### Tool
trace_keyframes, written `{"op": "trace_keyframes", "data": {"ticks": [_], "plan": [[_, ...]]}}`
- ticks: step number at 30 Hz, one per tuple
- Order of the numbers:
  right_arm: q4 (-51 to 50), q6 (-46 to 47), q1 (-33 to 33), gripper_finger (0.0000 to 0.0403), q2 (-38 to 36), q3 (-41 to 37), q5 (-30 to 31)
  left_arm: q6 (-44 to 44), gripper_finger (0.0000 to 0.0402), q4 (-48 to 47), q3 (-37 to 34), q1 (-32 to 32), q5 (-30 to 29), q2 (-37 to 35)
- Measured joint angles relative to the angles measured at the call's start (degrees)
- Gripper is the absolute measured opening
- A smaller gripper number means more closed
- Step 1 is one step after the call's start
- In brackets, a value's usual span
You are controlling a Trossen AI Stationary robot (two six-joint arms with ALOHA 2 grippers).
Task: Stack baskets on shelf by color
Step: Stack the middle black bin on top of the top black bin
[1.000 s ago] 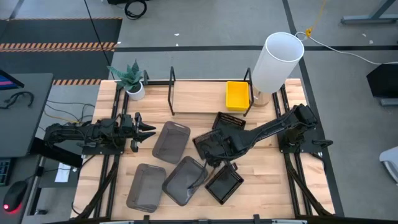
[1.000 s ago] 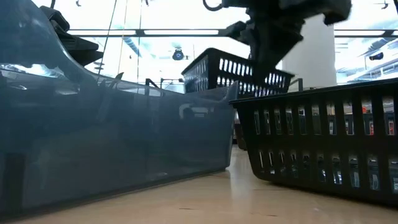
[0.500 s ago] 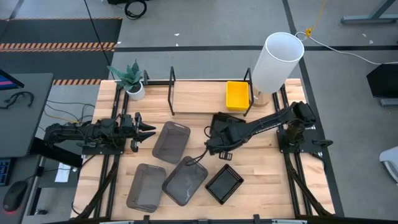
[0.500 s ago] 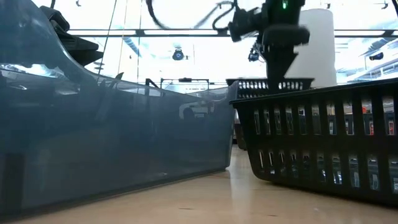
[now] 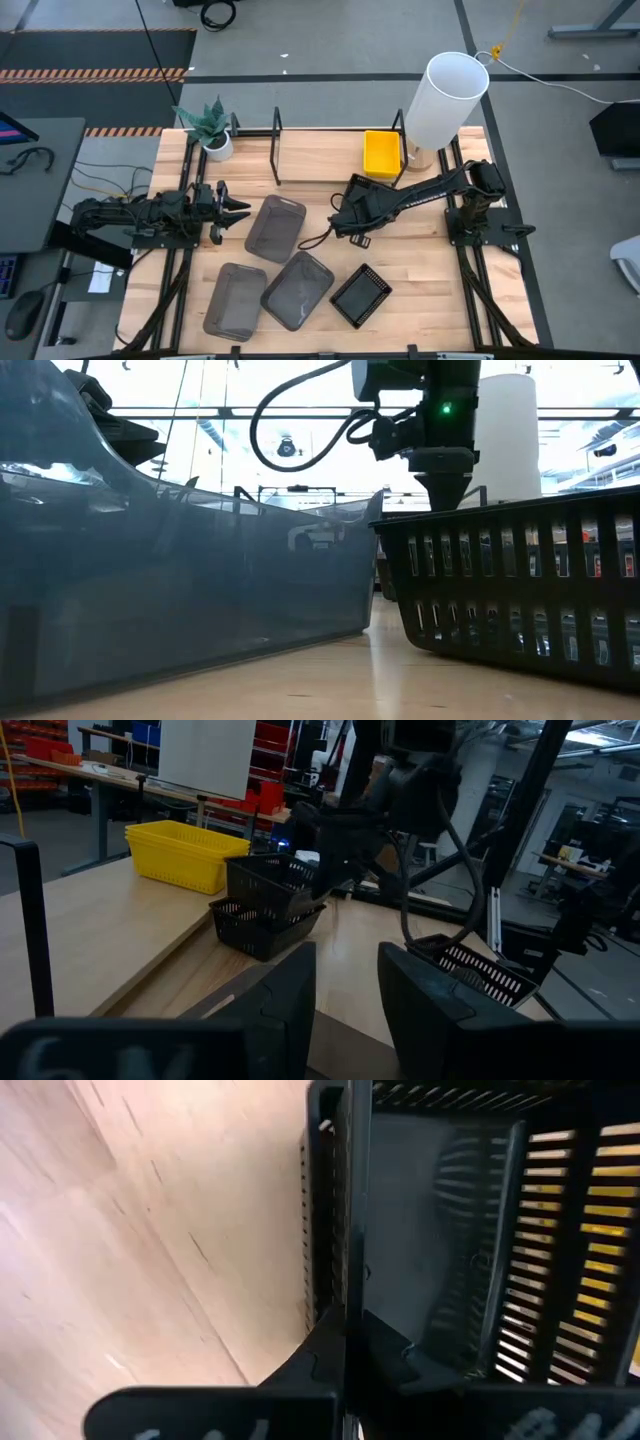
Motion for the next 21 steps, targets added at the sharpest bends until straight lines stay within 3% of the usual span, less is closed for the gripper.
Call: {"op": "trace_keyframes", "data": {"ticks": [21], "plan": [[0.25, -1.27, -1.23, 0.0033, 0.00, 0.00, -1.17, -0.01, 0.0117, 0.00, 0.00, -0.01, 0.00, 0.00]]}}
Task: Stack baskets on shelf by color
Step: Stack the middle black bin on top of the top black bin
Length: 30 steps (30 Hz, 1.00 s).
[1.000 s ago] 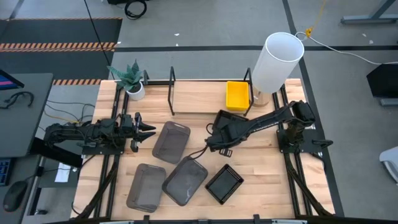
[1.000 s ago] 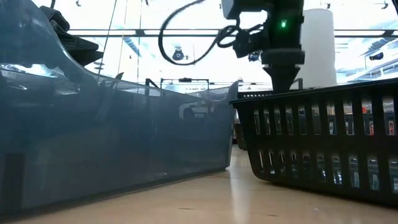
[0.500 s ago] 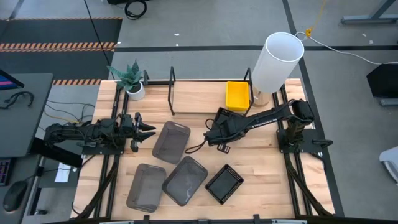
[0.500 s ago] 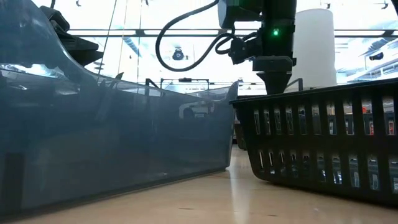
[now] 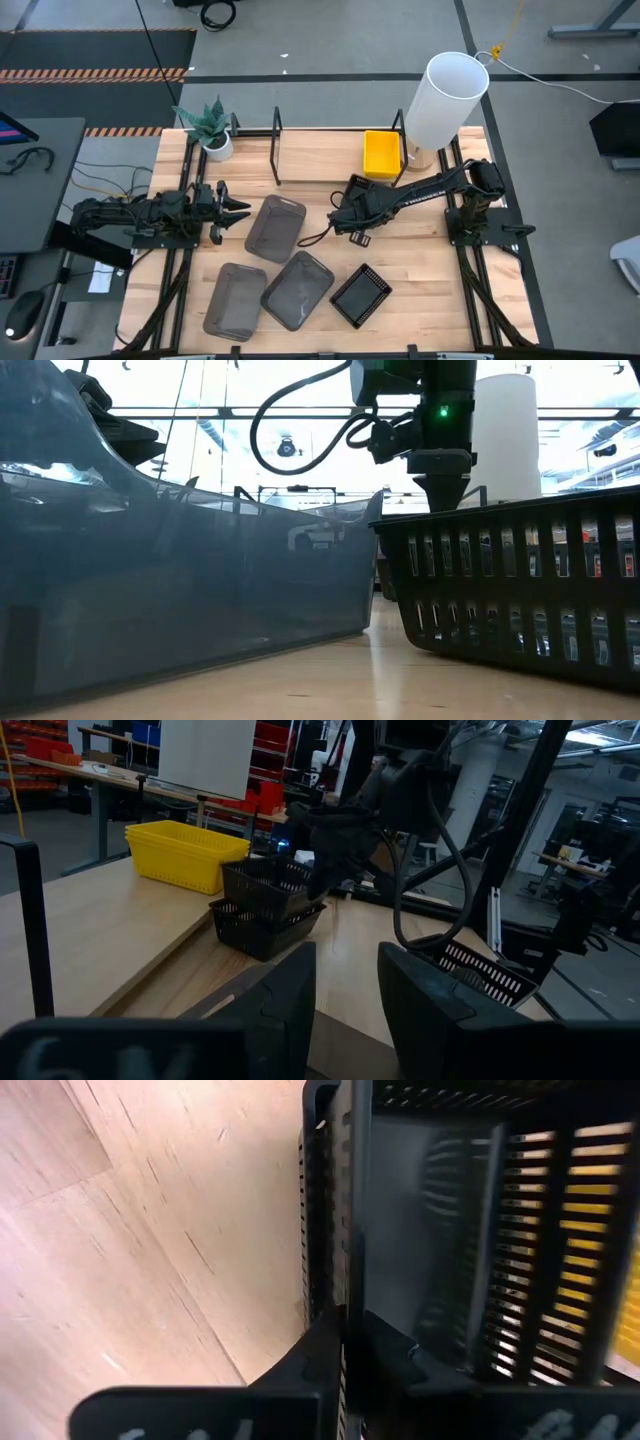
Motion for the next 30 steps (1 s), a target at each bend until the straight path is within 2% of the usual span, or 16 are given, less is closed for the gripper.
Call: {"op": "trace_keyframes", "data": {"ticks": [11, 16, 23, 30], "plan": [[-0.02, -0.04, 0.00, 0.0092, 0.00, 0.00, -0.68, 0.00, 0.0117, 0.00, 0.00, 0.00, 0.00, 0.00], [-0.04, -0.28, 0.00, 0.0102, 0.00, 0.02, -0.44, -0.01, 0.0117, 0.00, 0.00, 0.01, 0.00, 0.00], [-0.04, -1.10, 0.00, 0.0087, 0.00, 0.01, 0.20, 0.01, 0.0117, 0.00, 0.00, 0.01, 0.00, 0.00], [-0.04, -1.12, 0.00, 0.0036, 0.00, 0.00, 0.33, 0.01, 0.0117, 0.00, 0.00, 0.01, 0.00, 0.00]]}}
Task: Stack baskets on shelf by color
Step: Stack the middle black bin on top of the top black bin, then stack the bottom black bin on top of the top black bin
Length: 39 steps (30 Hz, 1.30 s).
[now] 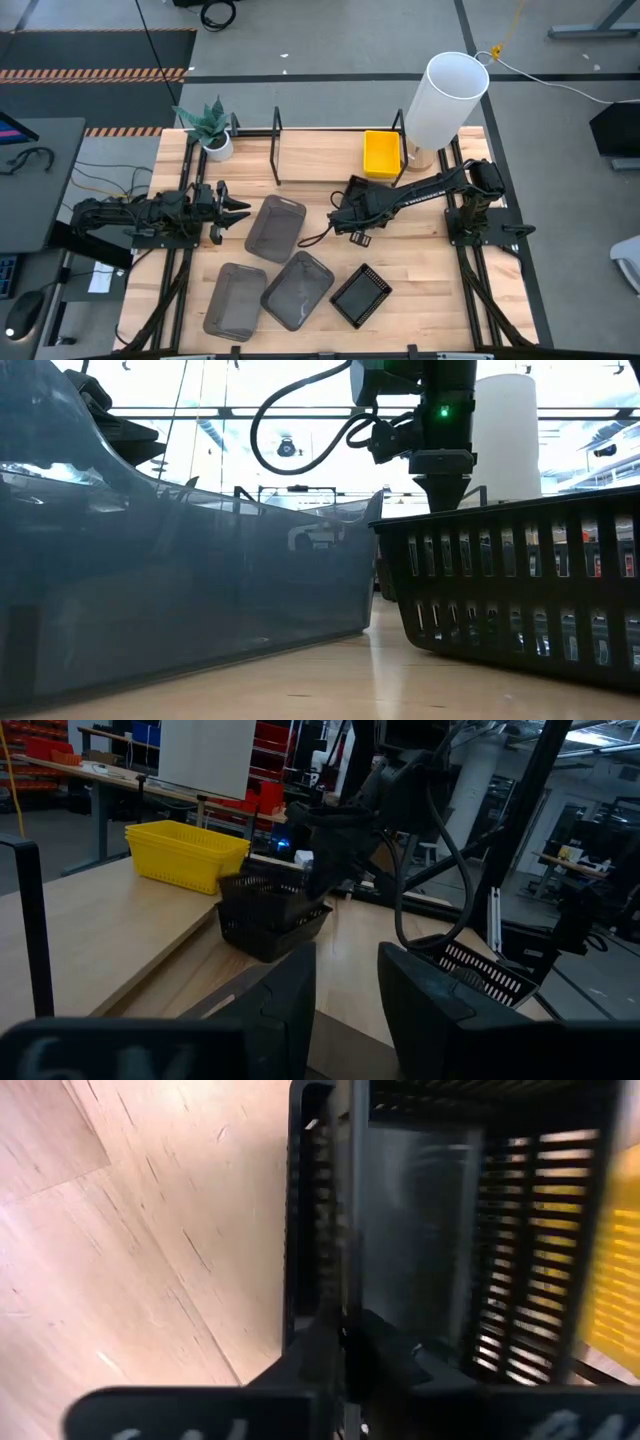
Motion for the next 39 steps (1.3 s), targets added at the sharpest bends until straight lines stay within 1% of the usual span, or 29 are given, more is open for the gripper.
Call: {"op": "trace_keyframes", "data": {"ticks": [3, 5, 13, 28, 30, 32, 36, 39], "plan": [[-0.07, -0.45, 0.00, 0.0012, 0.00, 0.00, -0.01, 0.00, 0.0117, 0.00, 0.00, -0.02, 0.00, 0.00], [-0.08, -0.87, 0.00, 0.0011, 0.00, 0.00, -0.01, -0.01, 0.0117, 0.00, -0.01, -0.02, -0.01, 0.00], [-0.21, -0.14, -0.90, 0.0044, 0.00, 0.00, -2.36, -0.01, 0.0117, 0.00, 0.00, 0.00, -0.01, 0.00], [0.06, -0.19, -1.05, 0.0090, 0.00, 0.01, -2.55, -0.01, 0.0117, 0.01, -0.01, -0.01, 0.00, -0.01], [-0.49, -0.88, -1.08, 0.0095, 0.00, 0.15, -3.35, -0.02, 0.0117, 0.02, 0.00, 0.00, 0.00, -0.02], [-4.10, -2.48, -1.30, 0.0098, 0.04, 1.87, -4.28, -0.02, 0.0117, 0.00, 0.00, 0.00, -0.02, 0.00], [-11.65, -4.86, -1.46, 0.0101, -0.22, 8.14, -5.13, -0.01, 0.0117, 0.02, 0.00, -0.01, -0.01, -0.02], [-11.31, -7.05, -0.41, 0.0101, -0.22, 11.17, -7.40, -0.01, 0.0117, 0.02, 0.00, -0.01, -0.02, -0.02]]}}
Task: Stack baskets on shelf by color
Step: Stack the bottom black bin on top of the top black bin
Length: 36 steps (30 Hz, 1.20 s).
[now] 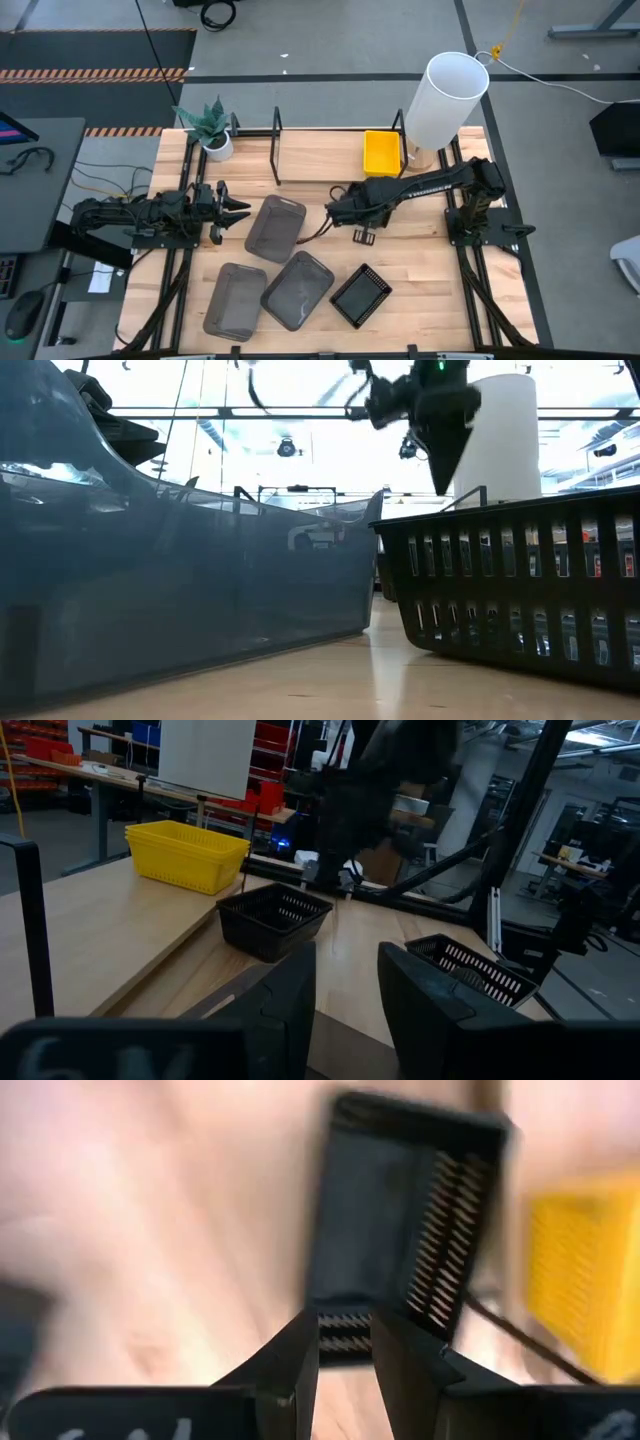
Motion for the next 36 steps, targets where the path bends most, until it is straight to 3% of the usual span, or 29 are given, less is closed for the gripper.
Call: {"op": "trace_keyframes", "data": {"ticks": [6, 11, 15, 23, 29, 36], "plan": [[9.80, -10.35, 3.95, 0.0101, -0.02, 0.66, -5.81, 0.01, 0.0117, 0.00, 0.00, 0.00, 0.02, 0.00], [16.29, -7.26, 7.61, 0.0101, -0.02, 0.69, -10.77, 0.01, 0.0117, 0.00, 0.00, 0.00, 0.01, 0.00], [14.79, -4.17, 10.24, 0.0101, 0.00, 1.89, -14.17, 0.01, 0.0117, 0.00, -0.02, 0.01, 0.01, 0.00], [16.56, -7.67, 14.96, 0.0101, -0.02, 3.98, -13.90, 0.01, 0.0117, 0.00, 0.00, 0.00, 0.00, 0.00], [21.38, -10.42, 18.76, 0.0102, 0.27, 0.09, -8.22, 0.00, 0.0117, 0.00, -0.01, -0.01, 0.00, 0.00], [23.98, -3.80, 19.64, 0.0111, 0.35, -3.51, -9.05, 0.01, 0.0117, 0.00, 0.00, -0.01, 0.02, 0.00]]}}
